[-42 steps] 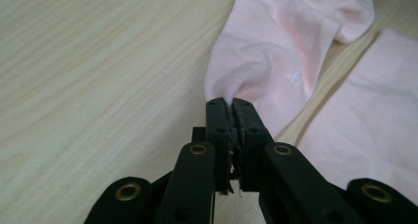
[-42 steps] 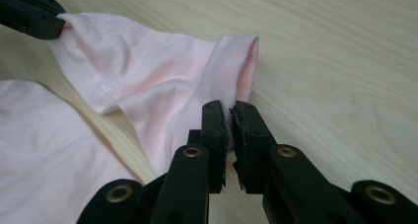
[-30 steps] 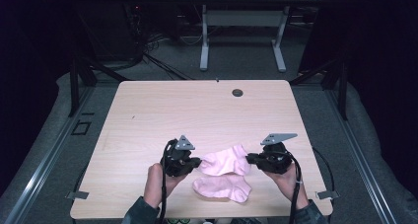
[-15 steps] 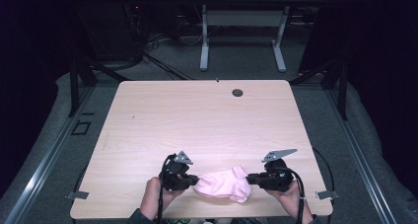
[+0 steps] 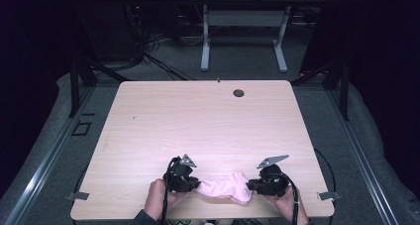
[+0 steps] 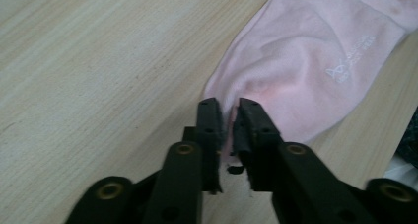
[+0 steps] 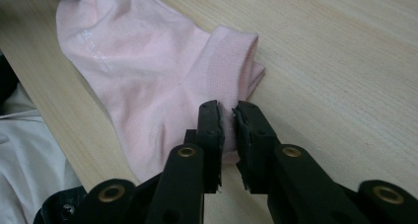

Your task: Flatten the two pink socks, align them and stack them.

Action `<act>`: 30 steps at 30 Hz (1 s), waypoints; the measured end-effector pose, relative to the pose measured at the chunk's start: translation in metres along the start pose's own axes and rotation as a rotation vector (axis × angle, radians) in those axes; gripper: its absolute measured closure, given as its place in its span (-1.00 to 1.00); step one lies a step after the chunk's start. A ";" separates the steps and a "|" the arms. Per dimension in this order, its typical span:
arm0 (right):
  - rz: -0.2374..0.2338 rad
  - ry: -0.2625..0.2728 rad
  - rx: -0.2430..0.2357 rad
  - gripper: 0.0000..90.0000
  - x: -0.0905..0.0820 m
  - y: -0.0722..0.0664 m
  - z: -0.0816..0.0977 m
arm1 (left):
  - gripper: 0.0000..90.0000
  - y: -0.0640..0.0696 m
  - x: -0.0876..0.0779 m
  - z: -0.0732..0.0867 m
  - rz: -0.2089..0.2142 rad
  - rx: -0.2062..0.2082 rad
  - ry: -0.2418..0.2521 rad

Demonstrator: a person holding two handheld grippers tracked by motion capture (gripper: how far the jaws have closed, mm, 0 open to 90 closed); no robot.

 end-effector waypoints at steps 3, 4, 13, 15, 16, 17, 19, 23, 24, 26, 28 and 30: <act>0.010 0.011 -0.003 0.58 -0.002 0.001 0.000 | 0.21 -0.001 -0.004 -0.001 -0.007 0.006 0.028; 0.007 0.019 0.002 0.51 -0.004 0.001 0.000 | 0.04 -0.003 -0.006 -0.002 -0.025 -0.001 0.039; 0.119 0.087 -0.037 -0.25 -0.024 0.005 -0.010 | -0.58 -0.015 -0.026 -0.004 -0.096 -0.017 0.109; 0.155 0.105 -0.046 -0.40 -0.028 0.006 -0.013 | -0.65 -0.018 -0.030 -0.003 -0.109 -0.021 0.120; 0.171 0.112 -0.050 -0.48 -0.030 0.006 -0.013 | -0.65 -0.019 -0.032 -0.002 -0.117 -0.022 0.125; 0.175 0.115 -0.055 -0.53 -0.032 0.007 -0.013 | -0.66 -0.021 -0.035 -0.001 -0.133 -0.021 0.131; 0.185 0.136 -0.059 -0.62 -0.036 0.008 -0.014 | -0.67 -0.024 -0.040 0.002 -0.146 -0.028 0.143; 0.206 0.158 -0.044 -0.72 -0.042 0.015 -0.011 | -0.73 -0.035 -0.049 0.009 -0.172 -0.052 0.167; 0.215 0.158 -0.039 -0.75 -0.043 0.017 -0.010 | -0.75 -0.038 -0.051 0.012 -0.174 -0.061 0.167; 0.224 0.164 -0.030 -0.81 -0.047 0.021 -0.008 | -0.79 -0.044 -0.055 0.016 -0.191 -0.077 0.178; 0.233 0.161 -0.024 -0.86 -0.051 0.026 -0.004 | -0.81 -0.052 -0.058 0.022 -0.209 -0.099 0.187; 0.249 0.177 -0.002 -0.90 -0.055 0.031 -0.001 | -0.85 -0.061 -0.061 0.029 -0.223 -0.123 0.189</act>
Point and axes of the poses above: each handheld gripper's, and its own axes: x roughly forward along the jaws, z roughly out of its underside, y roughly to its right, the point moved 7 cm from there along x, roughly forward along the jaws, and after that the axes turned 9 degrees about -x, right-handed, at the moved point
